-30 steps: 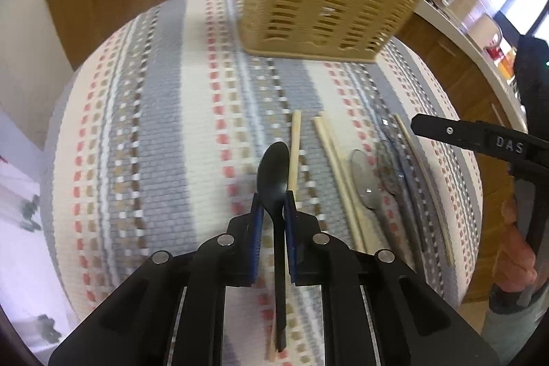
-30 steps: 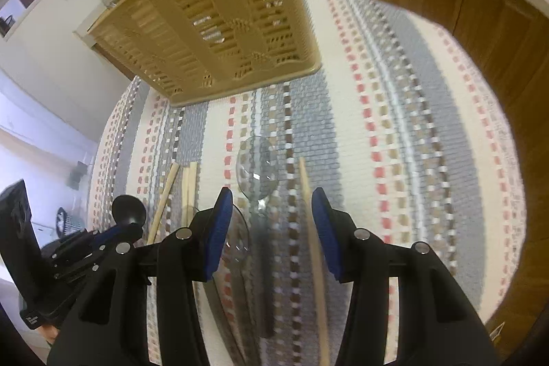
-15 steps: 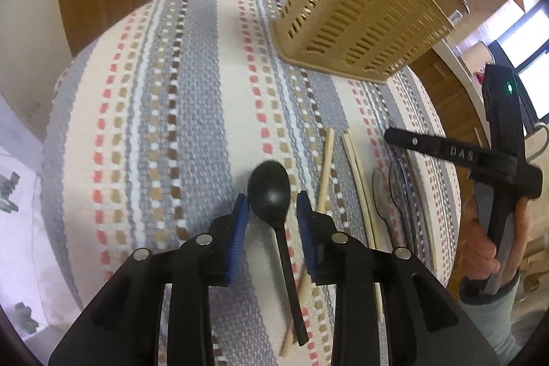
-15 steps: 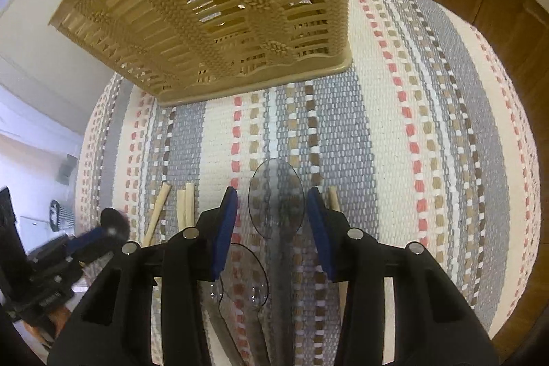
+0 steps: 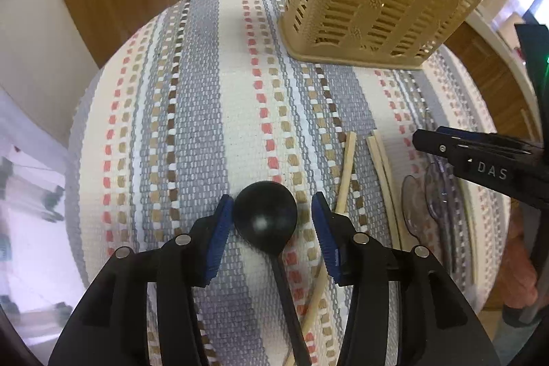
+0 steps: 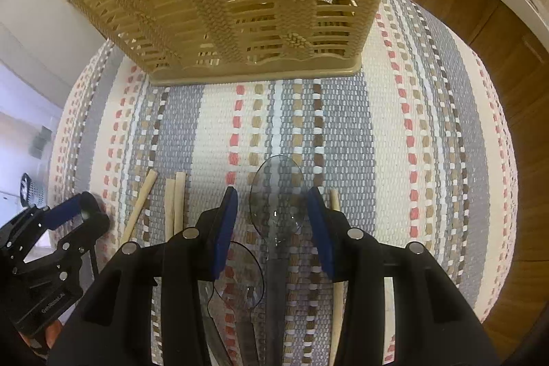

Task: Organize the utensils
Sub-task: 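Lift the black spoon with the left tool while the right tool lifts a clear spoon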

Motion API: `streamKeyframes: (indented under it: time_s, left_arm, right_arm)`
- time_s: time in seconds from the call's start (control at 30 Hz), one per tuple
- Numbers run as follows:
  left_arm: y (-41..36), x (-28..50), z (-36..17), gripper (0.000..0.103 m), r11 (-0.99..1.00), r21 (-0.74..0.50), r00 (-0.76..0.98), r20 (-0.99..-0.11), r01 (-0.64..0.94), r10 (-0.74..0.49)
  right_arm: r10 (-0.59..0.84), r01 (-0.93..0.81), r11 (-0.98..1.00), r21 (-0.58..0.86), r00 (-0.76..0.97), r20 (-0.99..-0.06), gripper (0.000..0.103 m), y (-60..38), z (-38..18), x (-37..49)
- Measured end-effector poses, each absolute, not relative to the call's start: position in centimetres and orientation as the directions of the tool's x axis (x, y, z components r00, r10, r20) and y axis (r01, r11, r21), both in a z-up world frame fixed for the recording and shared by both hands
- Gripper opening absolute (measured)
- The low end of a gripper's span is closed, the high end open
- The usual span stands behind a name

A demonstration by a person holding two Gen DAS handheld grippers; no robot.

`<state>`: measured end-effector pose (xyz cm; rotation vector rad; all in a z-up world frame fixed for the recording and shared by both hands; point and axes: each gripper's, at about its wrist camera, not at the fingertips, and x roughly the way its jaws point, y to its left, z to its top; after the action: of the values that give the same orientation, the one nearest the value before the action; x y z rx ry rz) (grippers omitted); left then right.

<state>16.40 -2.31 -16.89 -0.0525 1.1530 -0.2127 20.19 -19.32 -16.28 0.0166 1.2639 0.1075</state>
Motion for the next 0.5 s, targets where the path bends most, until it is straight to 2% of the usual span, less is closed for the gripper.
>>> streamKeyframes:
  time_s: [0.07, 0.13, 0.3, 0.5]
  left_arm:
    - [-2.5, 16.4, -16.8, 0.035, 0.986, -0.102, 0.397, -0.906, 0.129, -0.146]
    - [-2.4, 16.3, -16.9, 0.035, 0.986, -0.106, 0.399, -0.905, 0.127, -0.149]
    - [-1.1, 16.0, -16.1, 0.034, 0.971, -0.206, 0.437, -0.867, 0.122, -0.238]
    - [-0.4, 13.9, -10.9, 0.034, 0.957, -0.243, 0.612, -0.737, 0.157, -0.287]
  right_arm:
    - [0.054, -0.083, 0.996, 0.031, 0.301, -0.952, 0.036, -18.6, -16.4, 20.2]
    - [0.028, -0.095, 0.995, -0.002, 0.314, -0.949, 0.029, -16.8, -16.8, 20.5]
    - [0.093, -0.111, 0.992, 0.056, 0.361, -0.928, 0.029, -17.2, -16.2, 19.9]
    - [0.171, -0.141, 0.983, 0.113, 0.523, -0.835, 0.029, -18.3, -11.7, 17.0]
